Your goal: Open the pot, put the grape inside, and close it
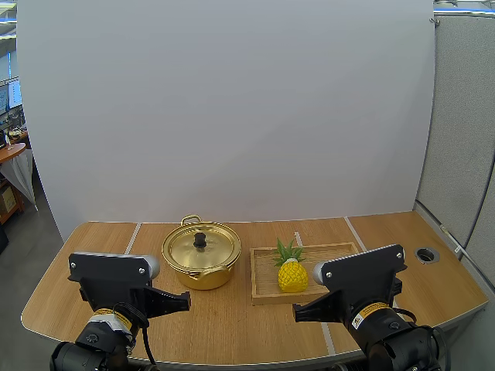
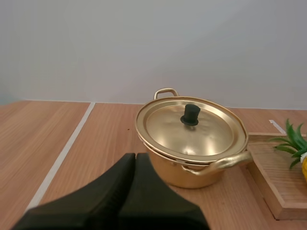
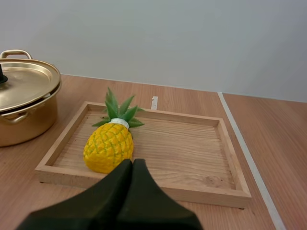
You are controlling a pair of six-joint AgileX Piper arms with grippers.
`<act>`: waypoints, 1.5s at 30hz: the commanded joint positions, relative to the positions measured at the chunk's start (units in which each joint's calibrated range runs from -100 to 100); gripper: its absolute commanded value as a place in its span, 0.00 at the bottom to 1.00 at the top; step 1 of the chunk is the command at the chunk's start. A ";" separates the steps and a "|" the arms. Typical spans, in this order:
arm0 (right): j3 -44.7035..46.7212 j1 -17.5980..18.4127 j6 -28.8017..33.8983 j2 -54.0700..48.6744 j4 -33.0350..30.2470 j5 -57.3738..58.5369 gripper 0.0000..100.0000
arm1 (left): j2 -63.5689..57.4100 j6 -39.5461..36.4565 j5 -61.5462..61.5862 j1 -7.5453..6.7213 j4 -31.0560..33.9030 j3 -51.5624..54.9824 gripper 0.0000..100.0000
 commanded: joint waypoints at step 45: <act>0.00 -0.65 0.05 -0.34 0.04 -0.37 0.00 | -0.29 -1.48 0.52 0.40 -0.41 0.00 0.01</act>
